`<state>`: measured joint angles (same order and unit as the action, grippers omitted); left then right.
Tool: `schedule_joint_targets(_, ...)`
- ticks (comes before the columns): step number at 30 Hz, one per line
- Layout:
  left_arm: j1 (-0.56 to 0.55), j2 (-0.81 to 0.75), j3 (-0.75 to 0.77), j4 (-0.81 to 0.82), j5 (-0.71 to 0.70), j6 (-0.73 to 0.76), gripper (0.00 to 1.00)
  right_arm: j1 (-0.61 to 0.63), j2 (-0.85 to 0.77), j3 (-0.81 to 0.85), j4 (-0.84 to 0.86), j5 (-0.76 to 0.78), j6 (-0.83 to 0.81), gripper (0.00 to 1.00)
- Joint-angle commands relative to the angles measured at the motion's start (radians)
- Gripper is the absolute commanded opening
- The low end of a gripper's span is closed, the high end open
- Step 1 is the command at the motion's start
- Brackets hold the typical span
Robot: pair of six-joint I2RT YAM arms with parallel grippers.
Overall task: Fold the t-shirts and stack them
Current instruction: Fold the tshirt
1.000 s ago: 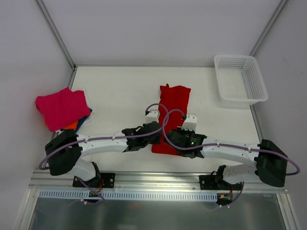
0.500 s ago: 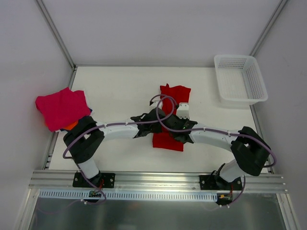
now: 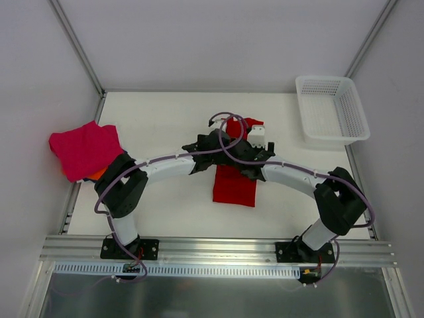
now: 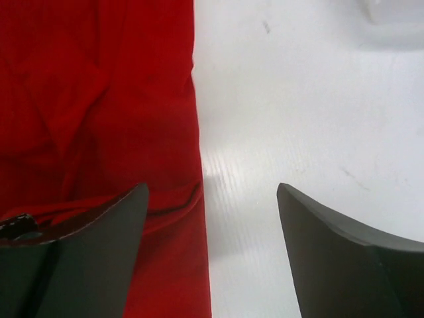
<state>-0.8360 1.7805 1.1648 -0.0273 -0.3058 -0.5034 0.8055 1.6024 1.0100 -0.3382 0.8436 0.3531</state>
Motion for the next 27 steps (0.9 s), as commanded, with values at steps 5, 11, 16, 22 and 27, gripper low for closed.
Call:
schedule_joint_targets(5,-0.006,-0.039,0.21,-0.039,-0.022,0.112,0.99,-0.058,-0.042,0.163,0.044,0.046,-0.193,0.85)
schedule_joint_targets(11,-0.006,-0.202,0.049,-0.043,0.0,0.023,0.99,-0.04,-0.182,0.063,0.062,-0.075,-0.178,0.77)
schedule_joint_targets(16,-0.012,-0.266,-0.072,-0.026,0.073,-0.055,0.61,0.006,-0.285,-0.085,0.117,-0.227,-0.108,0.39)
schedule_joint_targets(22,-0.034,-0.256,-0.223,0.004,0.129,-0.142,0.0,0.125,-0.246,-0.111,0.077,-0.242,-0.033,0.0)
schedule_joint_targets(27,-0.054,-0.279,-0.342,0.151,0.197,-0.178,0.0,0.176,-0.211,-0.171,0.123,-0.256,0.043,0.01)
